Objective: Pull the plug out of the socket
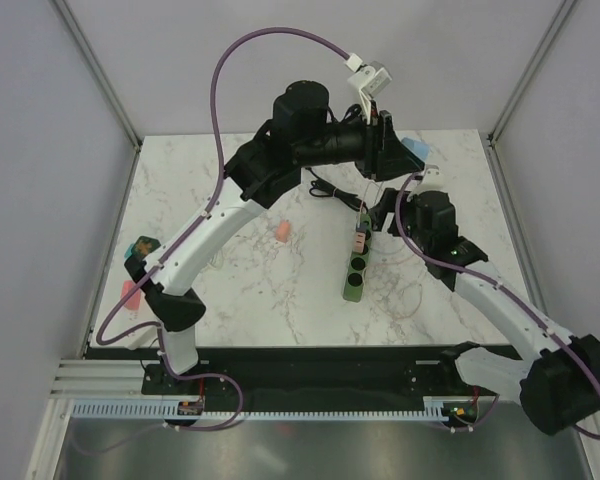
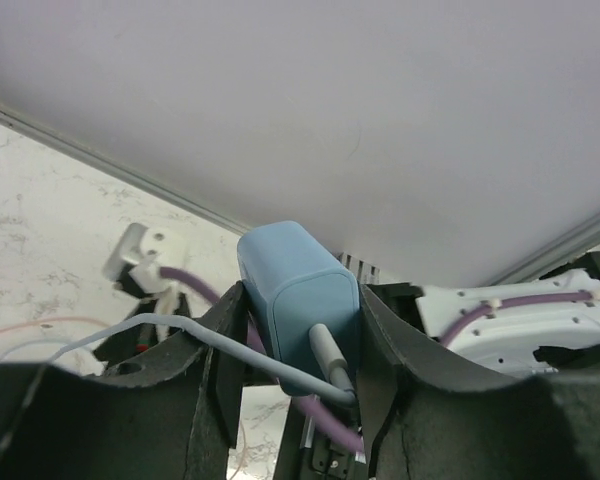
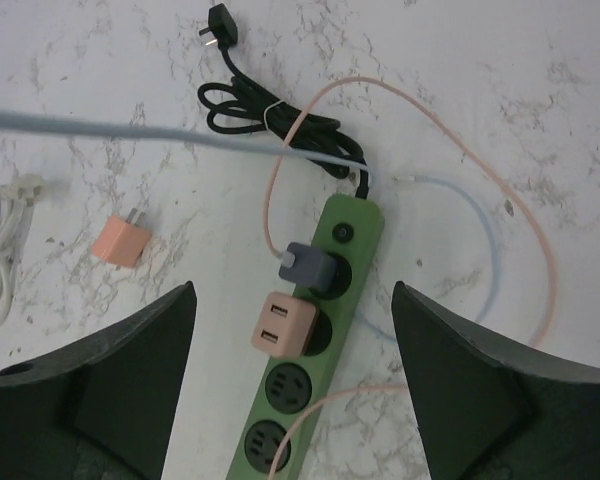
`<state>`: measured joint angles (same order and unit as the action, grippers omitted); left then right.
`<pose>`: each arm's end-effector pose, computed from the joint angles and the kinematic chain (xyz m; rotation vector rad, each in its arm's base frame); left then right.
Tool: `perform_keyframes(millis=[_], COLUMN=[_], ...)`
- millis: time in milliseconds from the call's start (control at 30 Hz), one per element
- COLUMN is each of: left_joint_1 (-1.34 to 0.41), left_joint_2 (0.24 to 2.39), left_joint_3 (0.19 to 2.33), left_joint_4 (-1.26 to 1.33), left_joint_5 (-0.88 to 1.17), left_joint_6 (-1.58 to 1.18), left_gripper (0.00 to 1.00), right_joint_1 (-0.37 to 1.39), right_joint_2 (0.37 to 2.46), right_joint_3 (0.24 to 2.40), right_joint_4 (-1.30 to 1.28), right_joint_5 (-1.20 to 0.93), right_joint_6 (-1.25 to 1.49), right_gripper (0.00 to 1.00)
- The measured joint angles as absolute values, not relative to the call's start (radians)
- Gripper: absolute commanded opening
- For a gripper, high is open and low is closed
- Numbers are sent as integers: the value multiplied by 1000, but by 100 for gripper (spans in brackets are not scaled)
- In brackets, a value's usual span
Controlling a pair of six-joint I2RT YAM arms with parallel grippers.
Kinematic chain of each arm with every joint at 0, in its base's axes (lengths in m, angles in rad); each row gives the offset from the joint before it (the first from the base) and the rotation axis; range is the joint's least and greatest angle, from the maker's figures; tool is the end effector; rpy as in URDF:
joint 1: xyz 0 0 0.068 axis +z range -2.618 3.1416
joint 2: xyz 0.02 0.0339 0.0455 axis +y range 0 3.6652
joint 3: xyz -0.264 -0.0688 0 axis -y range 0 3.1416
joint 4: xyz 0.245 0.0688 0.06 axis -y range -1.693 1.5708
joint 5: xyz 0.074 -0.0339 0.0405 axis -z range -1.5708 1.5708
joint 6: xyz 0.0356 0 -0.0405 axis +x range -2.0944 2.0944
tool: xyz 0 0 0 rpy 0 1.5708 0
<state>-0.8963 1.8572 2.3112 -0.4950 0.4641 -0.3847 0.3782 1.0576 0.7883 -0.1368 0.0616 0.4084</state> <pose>0.2337 -0.3178 0.5238 0.8235 1.5862 -1.3300 0.2268 0.0877 0.2929 0.0709 2.0026 0.4486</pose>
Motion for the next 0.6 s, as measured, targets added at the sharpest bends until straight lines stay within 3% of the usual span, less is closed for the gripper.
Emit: perform_keyframes(millis=[233,267,333,500,533,600], left_joint_1=[-896,-897,-896,-896,-896,-896], left_joint_2=[1794,1777,1744,1665,1648,1615], left_joint_3=[2275,2260,2233,2164,2147,2109], left_joint_4=[-492,-491,-495,-506,-510,-517], left_joint_5=[518,520,522,504,496,471], left_joint_6=[-407,-408,-410,-400,-395,-384], left_gripper=[2,2,2,2,2,2], right_joint_1=[403,403,404,381,369,350], right_joint_2=[1306,1348,1438,1504,1501,1491], right_joint_3=[794,807,862,921,922,932], right_joint_4=[227,252,286,310,318,317], right_joint_5=[169,184,243,368,381,398], right_joint_6=[360,352,338,331,326,300], right_gripper=[78,63,49,42,22,2])
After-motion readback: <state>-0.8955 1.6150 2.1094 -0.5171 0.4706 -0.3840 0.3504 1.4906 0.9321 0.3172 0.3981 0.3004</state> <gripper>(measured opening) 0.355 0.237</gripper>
